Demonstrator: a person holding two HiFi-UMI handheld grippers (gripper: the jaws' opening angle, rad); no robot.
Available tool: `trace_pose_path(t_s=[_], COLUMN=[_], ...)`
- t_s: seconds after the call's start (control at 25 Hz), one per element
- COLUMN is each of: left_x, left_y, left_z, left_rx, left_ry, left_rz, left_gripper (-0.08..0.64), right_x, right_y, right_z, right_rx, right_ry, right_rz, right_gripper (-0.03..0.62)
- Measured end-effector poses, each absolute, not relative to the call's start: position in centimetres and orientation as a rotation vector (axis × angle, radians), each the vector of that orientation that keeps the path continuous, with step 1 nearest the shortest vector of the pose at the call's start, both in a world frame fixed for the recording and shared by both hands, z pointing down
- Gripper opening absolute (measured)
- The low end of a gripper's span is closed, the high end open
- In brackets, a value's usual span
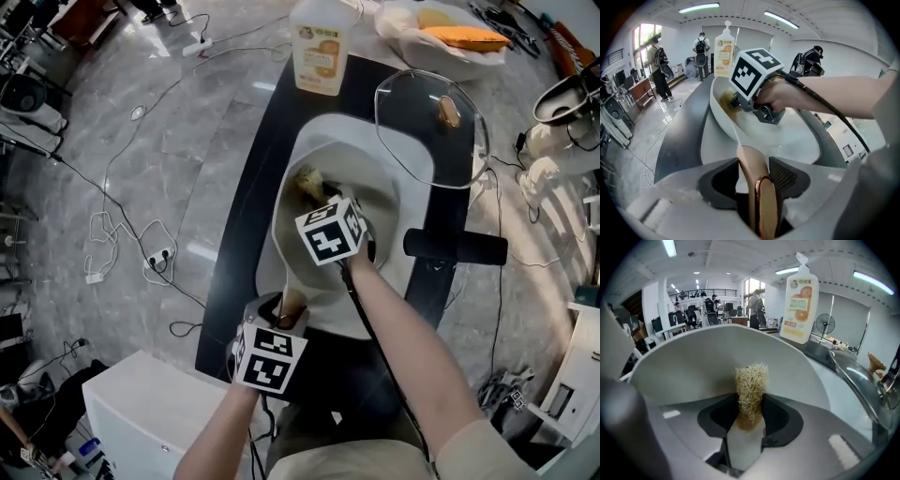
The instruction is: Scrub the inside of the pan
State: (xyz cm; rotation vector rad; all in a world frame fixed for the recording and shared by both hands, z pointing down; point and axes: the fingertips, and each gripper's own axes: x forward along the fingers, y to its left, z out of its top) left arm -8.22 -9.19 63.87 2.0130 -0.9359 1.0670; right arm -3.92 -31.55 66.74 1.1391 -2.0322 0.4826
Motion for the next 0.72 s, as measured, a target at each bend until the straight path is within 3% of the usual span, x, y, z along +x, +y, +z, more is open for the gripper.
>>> trace_pose_path(t_s=[0.4, 0.72], left_x=[-8.2, -8.1], left_y=[-9.1, -9.3], left_z=[64.0, 63.7], left_rx=[2.017, 2.018], left_ry=[-0.937, -0.942], left_rz=[1.07, 1.063], left_gripper=[0.212, 0.212], right_x=[5.1, 0.6], right_y=[-27.8, -19.0], right_z=[73.3, 73.0], right_rx=[1.054, 0.627], right_ry=[-1.638, -1.71], right_rz=[0.471, 0.617], right_gripper=[0.141, 0.143])
